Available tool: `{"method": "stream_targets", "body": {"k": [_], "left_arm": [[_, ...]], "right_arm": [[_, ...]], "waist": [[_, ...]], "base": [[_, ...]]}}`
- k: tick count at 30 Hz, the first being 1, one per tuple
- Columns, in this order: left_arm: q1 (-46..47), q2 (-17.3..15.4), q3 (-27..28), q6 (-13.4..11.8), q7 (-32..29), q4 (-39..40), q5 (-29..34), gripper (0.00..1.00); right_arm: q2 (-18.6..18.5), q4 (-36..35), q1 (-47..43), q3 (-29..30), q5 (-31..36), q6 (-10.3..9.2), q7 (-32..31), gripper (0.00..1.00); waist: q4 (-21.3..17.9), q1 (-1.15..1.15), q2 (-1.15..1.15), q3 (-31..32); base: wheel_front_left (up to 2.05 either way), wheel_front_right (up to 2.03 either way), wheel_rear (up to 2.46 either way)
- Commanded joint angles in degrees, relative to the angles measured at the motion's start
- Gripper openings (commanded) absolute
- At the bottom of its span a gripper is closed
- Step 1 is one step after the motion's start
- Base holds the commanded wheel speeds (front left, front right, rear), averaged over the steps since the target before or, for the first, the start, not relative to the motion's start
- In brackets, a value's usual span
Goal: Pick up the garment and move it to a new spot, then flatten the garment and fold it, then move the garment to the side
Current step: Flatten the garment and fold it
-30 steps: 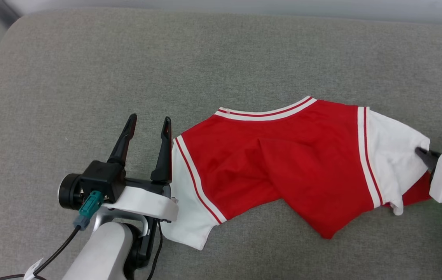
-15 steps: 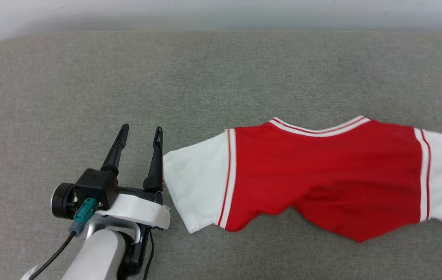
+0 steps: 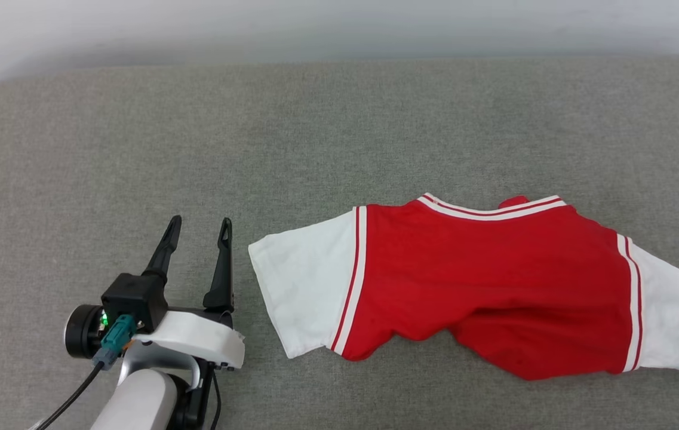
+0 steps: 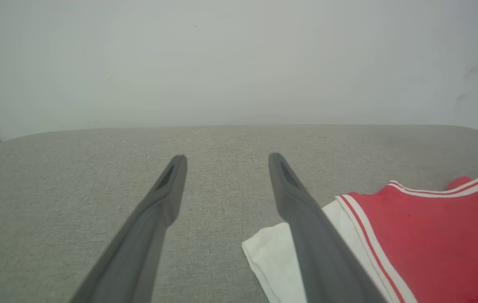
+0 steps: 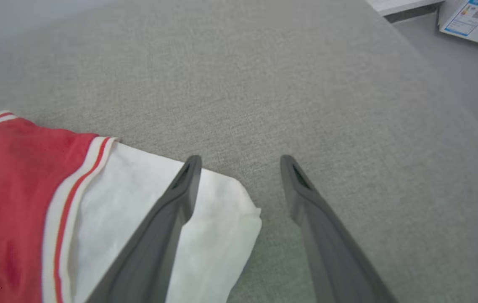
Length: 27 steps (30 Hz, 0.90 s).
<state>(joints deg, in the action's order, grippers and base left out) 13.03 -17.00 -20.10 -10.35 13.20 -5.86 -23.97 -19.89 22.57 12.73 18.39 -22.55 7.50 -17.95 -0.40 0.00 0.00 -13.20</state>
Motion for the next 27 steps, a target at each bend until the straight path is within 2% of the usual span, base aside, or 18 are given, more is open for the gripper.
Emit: {"method": "stream_targets", "body": {"k": [1, 7, 13, 16, 17, 24, 27], "left_arm": [[-0.59, -0.34, 0.18, -0.26, -0.21, 0.13, -0.27, 1.00], [-2.77, -1.43, 1.07, -1.07, -1.18, 0.39, -1.19, 1.00], [-5.33, -2.49, 1.55, -1.70, -2.20, 0.37, -2.06, 1.00], [-6.50, -2.92, 1.72, -1.80, -2.65, 0.22, -2.46, 1.00], [-7.33, -3.20, 1.75, -2.18, -3.27, 0.05, -2.80, 1.00], [-6.69, -4.35, 1.32, -1.82, -5.57, 0.20, -3.04, 1.00], [-4.05, -5.16, 0.52, -0.48, -8.33, -0.19, -3.36, 1.00]], "right_arm": [[-0.53, -0.20, 0.52, -0.13, 1.31, -0.02, 3.02, 1.00], [1.36, -3.16, -1.28, -2.17, 5.65, -0.02, 14.74, 1.00], [4.92, -10.27, -4.41, -7.00, 8.63, -0.02, 21.64, 1.00], [6.88, -14.80, -6.79, -10.00, 9.87, -0.02, 22.91, 1.00], [8.68, -19.28, -9.18, -12.49, 11.06, -0.02, 22.91, 1.00], [12.77, -28.24, -14.30, -15.70, 13.49, -0.02, 21.52, 1.00], [14.05, -30.98, -15.54, -16.87, 13.40, -0.02, 21.03, 1.00]], "waist": [[-0.31, 0.00, 0.00, 0.98], [-0.79, 0.00, 0.00, 4.23], [-1.21, 0.00, 0.00, 7.38], [-1.56, 0.00, 0.00, 8.71], [-1.99, 0.00, 0.00, 9.54], [-3.52, 0.00, 0.00, 9.70], [-4.43, 0.00, 0.00, 8.69]], "base": [[0.00, 0.00, 0.00], [0.00, 0.00, 0.00], [0.00, 0.00, 0.00], [0.00, 0.00, 0.00], [0.00, 0.00, 0.00], [0.00, 0.00, 0.00], [0.00, 0.00, 0.00]]}}
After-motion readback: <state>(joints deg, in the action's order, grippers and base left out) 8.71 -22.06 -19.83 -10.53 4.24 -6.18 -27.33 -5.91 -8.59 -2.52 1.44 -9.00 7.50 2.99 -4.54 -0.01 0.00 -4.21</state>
